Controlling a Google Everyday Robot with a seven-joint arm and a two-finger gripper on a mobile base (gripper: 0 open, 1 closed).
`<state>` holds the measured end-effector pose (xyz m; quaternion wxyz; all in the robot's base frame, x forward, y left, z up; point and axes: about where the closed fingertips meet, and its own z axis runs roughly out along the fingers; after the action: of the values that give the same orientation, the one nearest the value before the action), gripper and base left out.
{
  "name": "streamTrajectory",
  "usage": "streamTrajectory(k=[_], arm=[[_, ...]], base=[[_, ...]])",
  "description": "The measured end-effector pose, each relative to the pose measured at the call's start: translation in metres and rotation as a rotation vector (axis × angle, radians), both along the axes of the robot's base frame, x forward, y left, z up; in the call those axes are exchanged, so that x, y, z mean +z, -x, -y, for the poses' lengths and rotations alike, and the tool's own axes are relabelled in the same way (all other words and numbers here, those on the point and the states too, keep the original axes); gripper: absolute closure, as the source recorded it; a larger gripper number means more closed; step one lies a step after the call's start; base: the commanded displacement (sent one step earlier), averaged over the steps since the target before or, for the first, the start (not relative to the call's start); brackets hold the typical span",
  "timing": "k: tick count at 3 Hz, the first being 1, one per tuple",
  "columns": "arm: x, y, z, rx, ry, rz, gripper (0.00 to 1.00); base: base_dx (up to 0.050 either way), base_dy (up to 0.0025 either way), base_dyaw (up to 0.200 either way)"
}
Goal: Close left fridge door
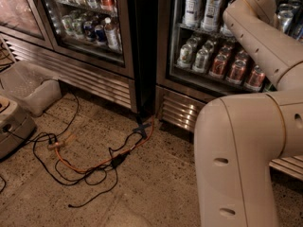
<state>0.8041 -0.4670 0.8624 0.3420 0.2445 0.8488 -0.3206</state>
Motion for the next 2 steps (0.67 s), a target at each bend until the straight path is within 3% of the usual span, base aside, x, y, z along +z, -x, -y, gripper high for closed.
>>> streamTrajectory(k=[1, 2], arm=[[0.004, 0.011, 0.008, -0.026, -0.017, -0.017, 1.0], [0.03, 0.067, 0.041, -0.208, -0.089, 0.001, 1.0]], base=[[0.0, 0.0, 0.0], [0.0, 0.0, 0.0]])
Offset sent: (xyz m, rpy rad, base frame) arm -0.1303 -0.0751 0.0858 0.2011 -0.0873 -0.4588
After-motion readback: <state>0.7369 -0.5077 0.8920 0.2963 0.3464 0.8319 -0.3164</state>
